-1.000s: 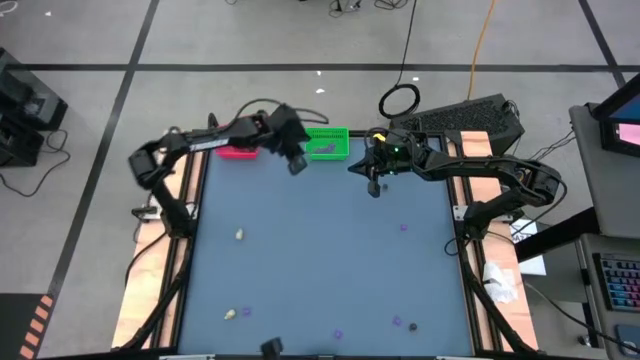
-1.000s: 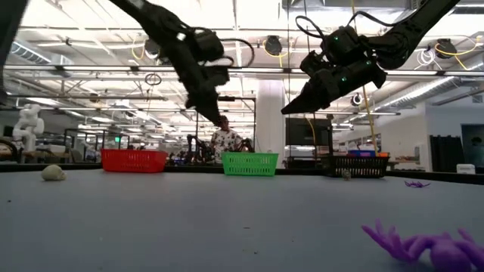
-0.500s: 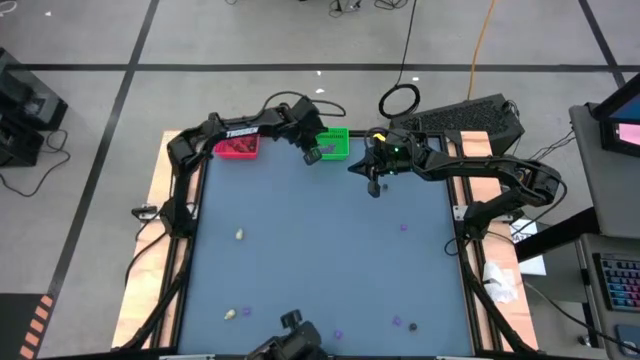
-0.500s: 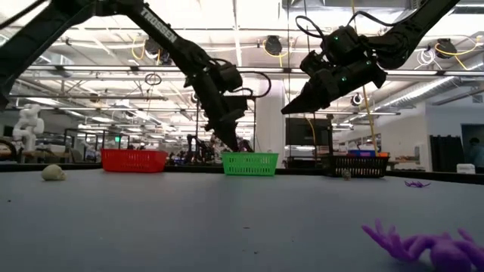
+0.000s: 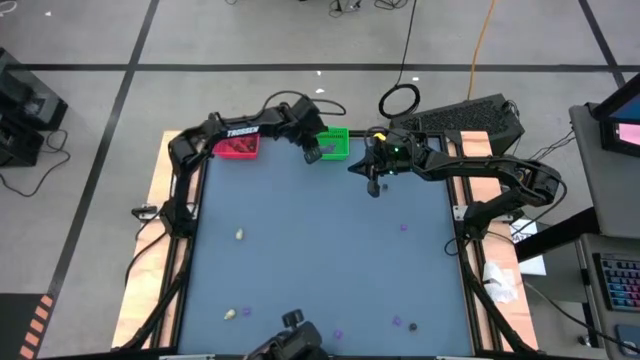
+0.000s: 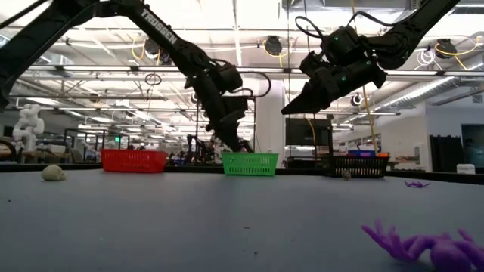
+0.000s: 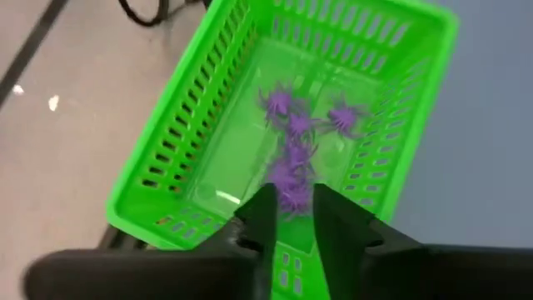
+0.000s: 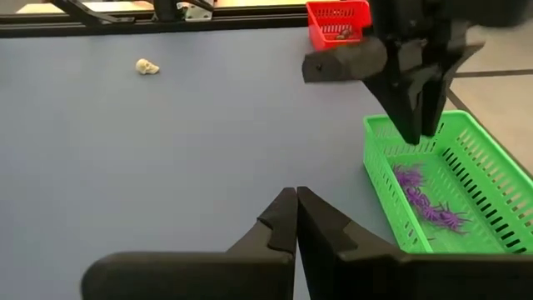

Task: Sort Halloween decoration
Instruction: Put the purple spider toy into the green bin, then put the black skull toy into the red bin

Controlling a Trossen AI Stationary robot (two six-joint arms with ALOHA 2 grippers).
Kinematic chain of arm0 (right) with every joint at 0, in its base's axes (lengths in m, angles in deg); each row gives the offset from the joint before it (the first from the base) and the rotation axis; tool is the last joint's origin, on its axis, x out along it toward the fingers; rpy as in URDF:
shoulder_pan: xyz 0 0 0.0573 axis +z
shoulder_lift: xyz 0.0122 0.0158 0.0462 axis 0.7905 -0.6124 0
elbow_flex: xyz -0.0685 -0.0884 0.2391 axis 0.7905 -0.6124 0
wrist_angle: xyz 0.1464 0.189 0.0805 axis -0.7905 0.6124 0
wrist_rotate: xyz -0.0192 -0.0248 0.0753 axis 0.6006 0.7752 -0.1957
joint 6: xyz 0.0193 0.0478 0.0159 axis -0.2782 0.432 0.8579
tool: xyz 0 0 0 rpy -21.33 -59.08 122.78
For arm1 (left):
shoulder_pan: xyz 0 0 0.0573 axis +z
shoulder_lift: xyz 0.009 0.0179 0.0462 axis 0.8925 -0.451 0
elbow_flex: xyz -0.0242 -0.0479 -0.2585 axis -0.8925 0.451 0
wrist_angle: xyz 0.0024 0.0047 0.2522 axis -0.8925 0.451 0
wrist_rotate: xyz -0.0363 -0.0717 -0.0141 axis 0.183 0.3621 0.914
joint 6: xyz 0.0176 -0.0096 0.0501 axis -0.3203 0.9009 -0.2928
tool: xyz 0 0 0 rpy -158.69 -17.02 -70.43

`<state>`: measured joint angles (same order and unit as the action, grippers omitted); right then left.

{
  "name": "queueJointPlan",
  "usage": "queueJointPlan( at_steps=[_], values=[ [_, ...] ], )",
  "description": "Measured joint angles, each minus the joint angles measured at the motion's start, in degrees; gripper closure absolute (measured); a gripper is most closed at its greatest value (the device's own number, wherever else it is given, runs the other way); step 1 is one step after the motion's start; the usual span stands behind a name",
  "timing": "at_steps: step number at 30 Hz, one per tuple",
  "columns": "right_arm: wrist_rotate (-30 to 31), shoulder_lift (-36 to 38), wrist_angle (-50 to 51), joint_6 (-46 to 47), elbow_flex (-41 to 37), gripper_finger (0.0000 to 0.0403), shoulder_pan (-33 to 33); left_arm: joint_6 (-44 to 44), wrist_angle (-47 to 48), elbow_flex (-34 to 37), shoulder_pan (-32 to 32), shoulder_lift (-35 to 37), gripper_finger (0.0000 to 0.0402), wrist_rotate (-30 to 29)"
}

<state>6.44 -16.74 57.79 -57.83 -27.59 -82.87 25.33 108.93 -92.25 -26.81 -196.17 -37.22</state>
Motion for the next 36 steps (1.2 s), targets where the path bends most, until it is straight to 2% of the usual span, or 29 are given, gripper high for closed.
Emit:
queueJointPlan(
  at_steps=[3,5,8,11,15,20,28,33,36],
  values=[
    [0.13,0.0,0.04,0.6,0.0,0.0403,0.0,-2.56,0.09,0.01,-0.29,1.25,0.0298,-0.01],
    [0.18,0.0,0.04,1.6,0.0,0.0403,0.0,-2.67,-0.78,0.02,-0.72,2.1,0.0295,0.0],
    [0.21,0.0,0.09,2.72,0.0,0.0403,0.0,-2.7,-3.36,0.81,-1.31,4.18,0.0316,0.0],
    [0.43,0.99,2.03,3.4,0.0,0.0403,0.15,-2.21,-8.78,3.68,-1.9,6.45,0.0357,0.4],
    [6.34,3.91,7.76,3.09,0.04,0.0403,2.27,0.31,-17.7,10.86,-2.84,9.81,0.0397,1.51],
    [10.68,8.97,16.05,4.75,0.04,0.0403,6.85,3.56,-30.39,22.63,-4.47,15.57,0.0389,1.99],
    [12.15,13.75,26.19,13.65,0.07,0.0403,17.06,6.62,-52.93,41.13,-8.76,25.24,0.0389,1.92],
    [21.51,13.81,31.1,17.4,0.07,0.0403,22.8,6.69,-66.28,50.14,-12.07,28.25,0.0389,1.84],
    [27.97,13.79,34.03,22.43,0.04,0.0399,24.0,6.77,-71.99,54.33,-13.89,28.48,0.0389,1.8]
  ],
)
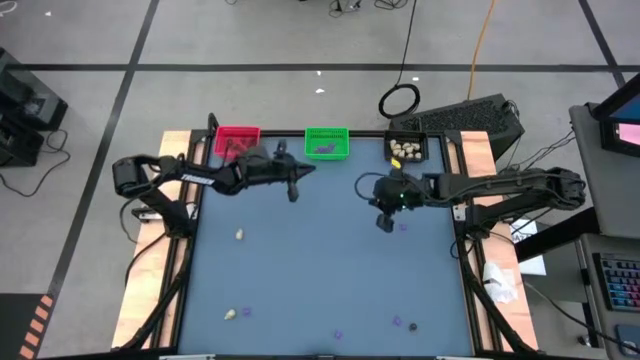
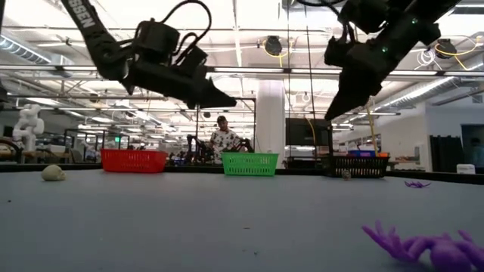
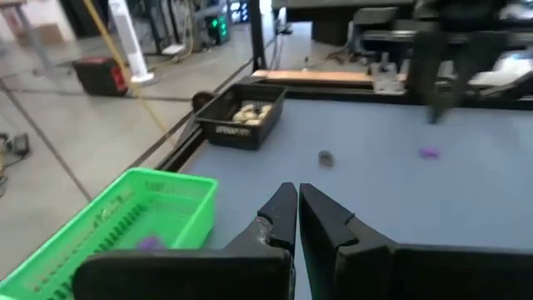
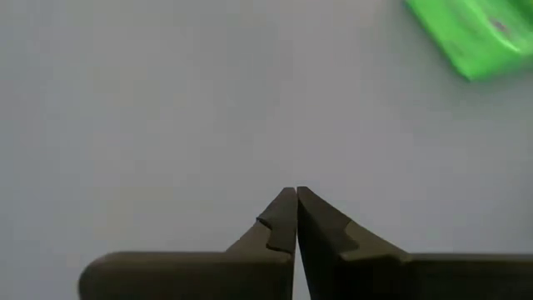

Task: Sort Halloween decoration
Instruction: Put the black skull toy into the red bin

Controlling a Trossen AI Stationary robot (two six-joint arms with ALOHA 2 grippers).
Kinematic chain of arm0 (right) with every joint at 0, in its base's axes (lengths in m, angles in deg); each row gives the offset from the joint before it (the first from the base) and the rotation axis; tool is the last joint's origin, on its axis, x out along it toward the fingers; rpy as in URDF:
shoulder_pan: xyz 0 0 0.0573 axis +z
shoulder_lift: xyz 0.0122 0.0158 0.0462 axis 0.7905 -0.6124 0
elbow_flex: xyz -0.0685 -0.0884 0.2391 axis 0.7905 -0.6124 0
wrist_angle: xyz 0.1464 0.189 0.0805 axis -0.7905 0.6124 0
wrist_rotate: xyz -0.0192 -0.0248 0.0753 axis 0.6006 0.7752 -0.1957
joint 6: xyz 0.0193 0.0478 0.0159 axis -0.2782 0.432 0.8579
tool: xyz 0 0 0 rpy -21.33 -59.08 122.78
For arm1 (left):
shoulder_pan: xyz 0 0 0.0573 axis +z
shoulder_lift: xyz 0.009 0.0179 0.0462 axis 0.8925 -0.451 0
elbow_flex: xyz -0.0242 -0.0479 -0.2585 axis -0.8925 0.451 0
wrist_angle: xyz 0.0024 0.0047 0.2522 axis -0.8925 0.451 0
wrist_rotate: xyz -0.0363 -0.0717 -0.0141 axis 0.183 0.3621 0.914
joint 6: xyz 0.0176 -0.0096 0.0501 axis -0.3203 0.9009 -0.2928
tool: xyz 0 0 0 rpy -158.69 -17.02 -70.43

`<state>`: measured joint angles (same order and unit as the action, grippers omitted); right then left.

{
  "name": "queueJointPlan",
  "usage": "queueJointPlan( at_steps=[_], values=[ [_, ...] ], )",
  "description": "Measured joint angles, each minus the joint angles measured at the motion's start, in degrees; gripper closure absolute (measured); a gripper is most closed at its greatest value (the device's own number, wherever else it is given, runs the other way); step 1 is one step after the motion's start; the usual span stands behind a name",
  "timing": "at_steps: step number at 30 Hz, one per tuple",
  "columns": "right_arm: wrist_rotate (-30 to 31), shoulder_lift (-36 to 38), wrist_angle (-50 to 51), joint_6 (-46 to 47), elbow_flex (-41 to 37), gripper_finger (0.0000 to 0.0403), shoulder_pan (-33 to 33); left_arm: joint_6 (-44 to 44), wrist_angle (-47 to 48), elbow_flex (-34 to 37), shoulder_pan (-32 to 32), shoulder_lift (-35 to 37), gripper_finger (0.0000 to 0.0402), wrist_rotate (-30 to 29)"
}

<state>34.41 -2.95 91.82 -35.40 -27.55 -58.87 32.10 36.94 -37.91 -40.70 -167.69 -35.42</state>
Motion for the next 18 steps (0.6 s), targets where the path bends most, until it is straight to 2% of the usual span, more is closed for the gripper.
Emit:
queueJointPlan(
  at_steps=[4,10,14,18],
  values=[
    [7.5,0.0,4.48,10.25,0.0,0.037,-0.7,0.03,-4.5,2.95,-1.89,0.02,0.0389,-0.08],
    [15.22,-3.14,6.0,24.5,0.0,0.0286,-3.11,-0.19,-4.8,3.35,-3.49,0.02,0.0389,-0.39],
    [15.83,-8.38,6.07,31.34,0.0,0.0238,-5.27,-0.01,-4.46,3.33,-3.55,0.0,0.0389,-2.61],
    [17.08,-14.02,6.7,37.64,0.0,0.0223,-7.6,-0.03,-3.89,3.33,-3.55,0.0,0.0389,-4.0]
  ],
)
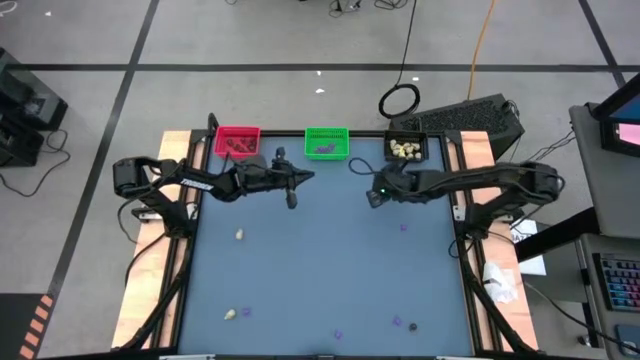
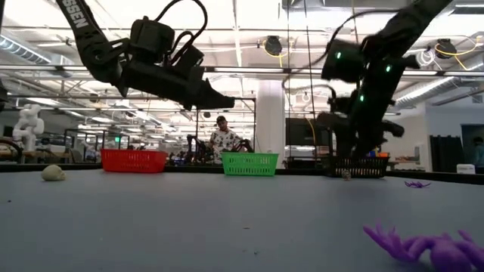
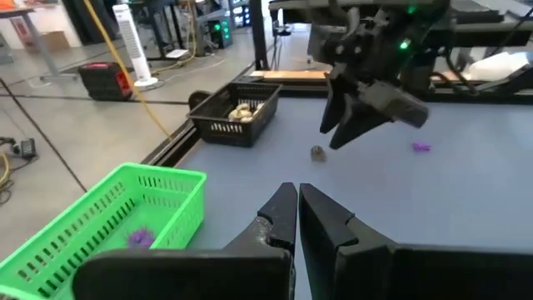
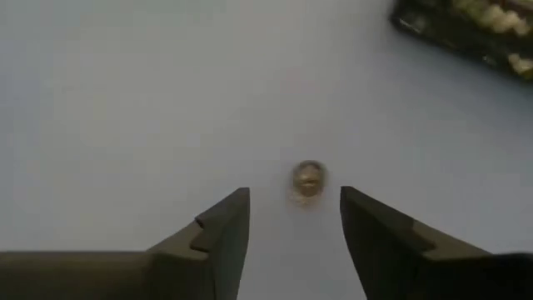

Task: Sort Halloween decoration
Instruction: Put the black skull toy into the red bin

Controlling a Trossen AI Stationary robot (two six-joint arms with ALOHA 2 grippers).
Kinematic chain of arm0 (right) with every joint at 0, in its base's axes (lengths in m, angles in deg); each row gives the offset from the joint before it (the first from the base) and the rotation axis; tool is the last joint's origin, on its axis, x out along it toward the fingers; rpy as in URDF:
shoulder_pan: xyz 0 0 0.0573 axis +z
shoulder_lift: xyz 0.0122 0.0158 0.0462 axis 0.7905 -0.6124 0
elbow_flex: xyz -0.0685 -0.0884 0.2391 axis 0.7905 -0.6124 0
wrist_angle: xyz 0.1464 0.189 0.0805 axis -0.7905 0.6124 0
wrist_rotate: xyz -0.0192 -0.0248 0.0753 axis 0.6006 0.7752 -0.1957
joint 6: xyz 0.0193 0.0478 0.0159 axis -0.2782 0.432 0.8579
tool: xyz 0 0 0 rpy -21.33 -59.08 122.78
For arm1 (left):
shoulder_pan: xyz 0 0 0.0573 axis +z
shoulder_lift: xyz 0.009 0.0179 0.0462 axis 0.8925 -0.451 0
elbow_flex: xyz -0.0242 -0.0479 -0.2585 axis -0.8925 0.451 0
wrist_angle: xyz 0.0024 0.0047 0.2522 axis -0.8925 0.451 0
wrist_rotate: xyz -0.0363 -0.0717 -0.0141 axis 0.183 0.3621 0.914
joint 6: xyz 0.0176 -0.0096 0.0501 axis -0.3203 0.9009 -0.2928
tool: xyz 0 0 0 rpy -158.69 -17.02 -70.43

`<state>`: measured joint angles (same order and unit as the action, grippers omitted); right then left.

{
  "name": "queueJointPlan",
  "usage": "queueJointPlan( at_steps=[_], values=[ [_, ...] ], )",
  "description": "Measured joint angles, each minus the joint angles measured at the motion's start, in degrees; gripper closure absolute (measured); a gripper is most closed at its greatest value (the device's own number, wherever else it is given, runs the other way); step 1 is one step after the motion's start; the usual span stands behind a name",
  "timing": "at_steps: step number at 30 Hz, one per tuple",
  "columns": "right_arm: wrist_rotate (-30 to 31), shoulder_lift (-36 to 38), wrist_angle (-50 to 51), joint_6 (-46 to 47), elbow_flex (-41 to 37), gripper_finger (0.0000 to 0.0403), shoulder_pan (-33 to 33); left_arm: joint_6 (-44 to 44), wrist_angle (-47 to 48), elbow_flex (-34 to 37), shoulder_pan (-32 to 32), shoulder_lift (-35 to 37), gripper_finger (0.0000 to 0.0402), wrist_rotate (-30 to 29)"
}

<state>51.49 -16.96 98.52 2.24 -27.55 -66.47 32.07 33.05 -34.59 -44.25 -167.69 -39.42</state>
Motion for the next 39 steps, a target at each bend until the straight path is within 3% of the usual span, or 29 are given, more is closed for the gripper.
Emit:
queueJointPlan(
  at_steps=[6,14,19,25,27,33,36,39],
  values=[
    [1.98,-5.79,-0.33,5.76,0.0,0.0233,-2.25,-0.2,2.08,-0.02,0.13,-0.02,0.0389,-1.75],
    [3.02,-8.05,-4.09,6.51,0.0,0.0242,-2.58,-0.42,2.84,-0.02,0.22,-0.02,0.0389,-3.49],
    [3.23,-8.49,-4.95,5.44,0.0,0.0287,-2.67,-0.45,4.27,0.64,1.06,-0.01,0.0389,-3.89],
    [4.15,-10.01,-6.86,2.76,0.1,0.0359,-2.63,2.76,3.18,6.74,6.58,3.96,0.0389,-7.1],
    [4.0,-10.19,-7.43,1.5,0.09,0.0362,-2.67,3.04,8.16,7.38,9.26,7.24,0.039,-9.89],
    [2.13,-9.92,-10.34,-2.61,0.27,0.0359,-2.59,4.52,38.13,3.18,18.38,18.2,0.04,-15.68],
    [1.67,-9.45,-10.29,-4.8,1.33,0.0356,-2.52,6.02,48.06,0.52,22.88,19.37,0.0401,-19.53],
    [1.28,-9.44,-10.87,-7.93,3.03,0.0356,-2.56,7.15,51.54,-0.72,27.0,18.28,0.0401,-19.87]
  ],
)
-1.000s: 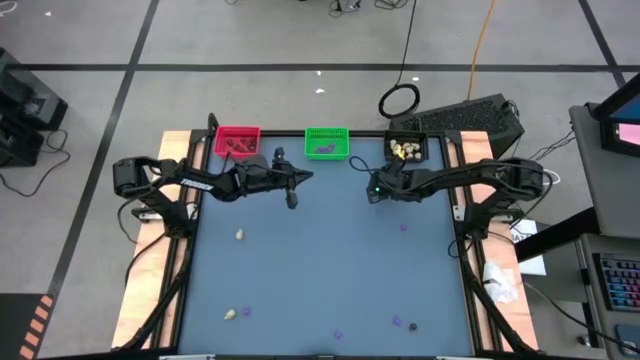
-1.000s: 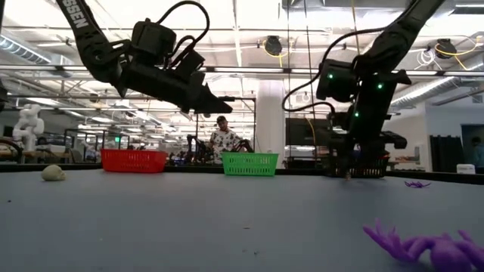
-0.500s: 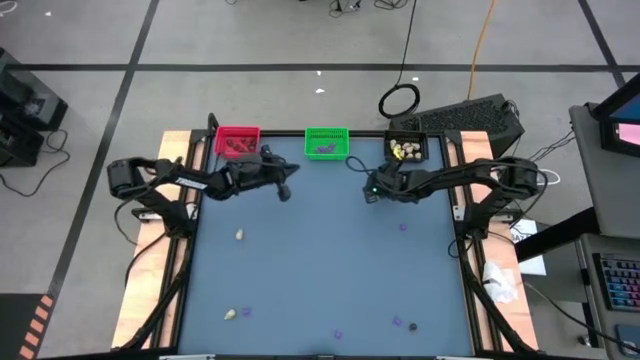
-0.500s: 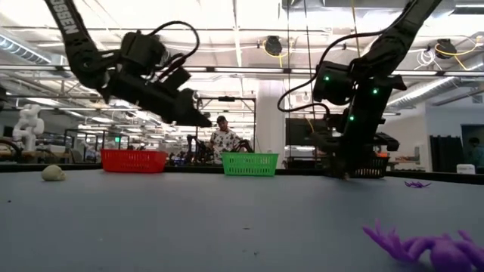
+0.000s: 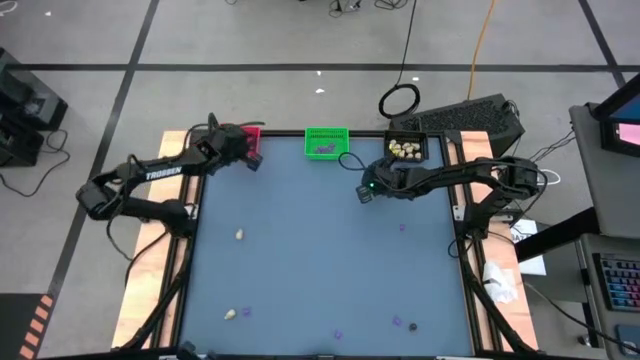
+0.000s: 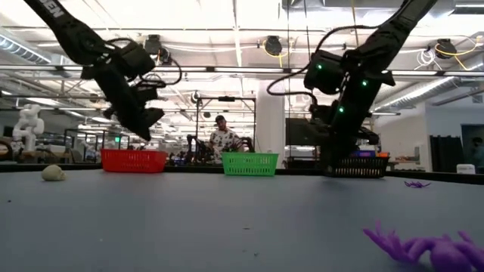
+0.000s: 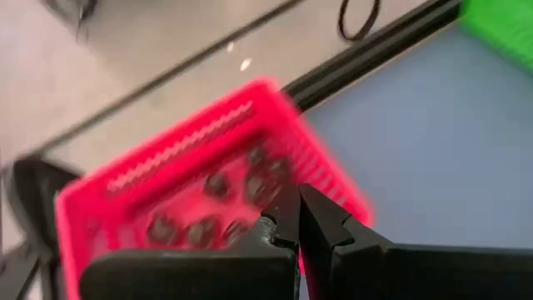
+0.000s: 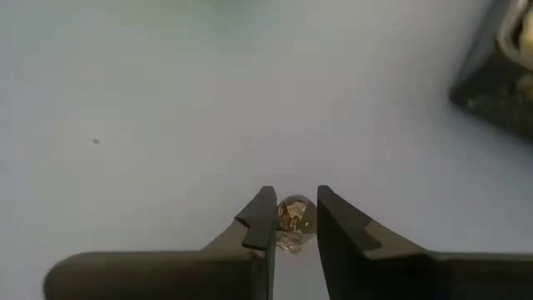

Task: Sort Halloween decoration
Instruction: Put the black skull toy into the red bin

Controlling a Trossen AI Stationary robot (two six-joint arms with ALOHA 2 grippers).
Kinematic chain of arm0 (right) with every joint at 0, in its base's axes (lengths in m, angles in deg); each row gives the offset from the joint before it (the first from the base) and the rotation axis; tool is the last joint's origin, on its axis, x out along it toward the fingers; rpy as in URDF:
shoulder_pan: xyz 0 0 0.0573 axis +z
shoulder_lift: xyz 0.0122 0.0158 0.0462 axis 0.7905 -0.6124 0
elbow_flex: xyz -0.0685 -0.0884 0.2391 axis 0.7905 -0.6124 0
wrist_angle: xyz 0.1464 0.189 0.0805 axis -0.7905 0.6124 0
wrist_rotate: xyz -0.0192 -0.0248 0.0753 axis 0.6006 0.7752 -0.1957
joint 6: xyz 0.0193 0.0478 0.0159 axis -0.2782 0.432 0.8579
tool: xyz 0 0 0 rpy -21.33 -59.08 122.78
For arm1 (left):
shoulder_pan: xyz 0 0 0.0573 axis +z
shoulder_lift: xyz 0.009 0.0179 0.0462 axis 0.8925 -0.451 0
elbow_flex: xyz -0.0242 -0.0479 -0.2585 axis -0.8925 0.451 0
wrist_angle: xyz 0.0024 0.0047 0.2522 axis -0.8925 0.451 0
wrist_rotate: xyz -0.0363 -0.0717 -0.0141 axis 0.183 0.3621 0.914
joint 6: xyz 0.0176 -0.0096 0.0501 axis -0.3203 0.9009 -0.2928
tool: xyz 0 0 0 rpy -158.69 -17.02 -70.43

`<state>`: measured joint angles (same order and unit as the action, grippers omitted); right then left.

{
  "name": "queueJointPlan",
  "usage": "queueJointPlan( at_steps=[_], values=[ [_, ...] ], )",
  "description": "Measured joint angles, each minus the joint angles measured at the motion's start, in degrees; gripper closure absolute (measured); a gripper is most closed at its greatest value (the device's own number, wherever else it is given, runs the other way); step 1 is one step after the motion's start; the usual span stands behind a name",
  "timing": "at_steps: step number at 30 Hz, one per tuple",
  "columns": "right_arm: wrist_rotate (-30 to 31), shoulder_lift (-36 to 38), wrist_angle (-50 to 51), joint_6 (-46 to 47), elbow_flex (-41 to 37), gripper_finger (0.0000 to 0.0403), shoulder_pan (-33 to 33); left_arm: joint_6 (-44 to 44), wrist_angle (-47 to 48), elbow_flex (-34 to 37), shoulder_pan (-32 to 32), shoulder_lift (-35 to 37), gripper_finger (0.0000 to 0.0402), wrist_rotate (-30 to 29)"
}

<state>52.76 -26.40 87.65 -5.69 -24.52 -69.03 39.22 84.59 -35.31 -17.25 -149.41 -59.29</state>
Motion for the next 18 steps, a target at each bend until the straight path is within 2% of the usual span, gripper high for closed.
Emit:
queueJointPlan(
  at_steps=[8,13,18],
  values=[
    [-0.28,0.0,-0.77,-6.6,4.13,0.0356,0.15,0.39,3.16,-3.32,6.04,-8.35,0.0401,7.05],
    [-0.28,0.0,-1.64,-9.32,5.72,0.0356,0.41,-0.17,2.9,-7.41,6.77,-14.13,0.0402,9.25],
    [-1.45,0.0,-4.16,-11.16,5.91,0.0356,0.63,-1.14,2.69,-9.55,6.7,-16.2,0.0402,13.0]
  ],
)
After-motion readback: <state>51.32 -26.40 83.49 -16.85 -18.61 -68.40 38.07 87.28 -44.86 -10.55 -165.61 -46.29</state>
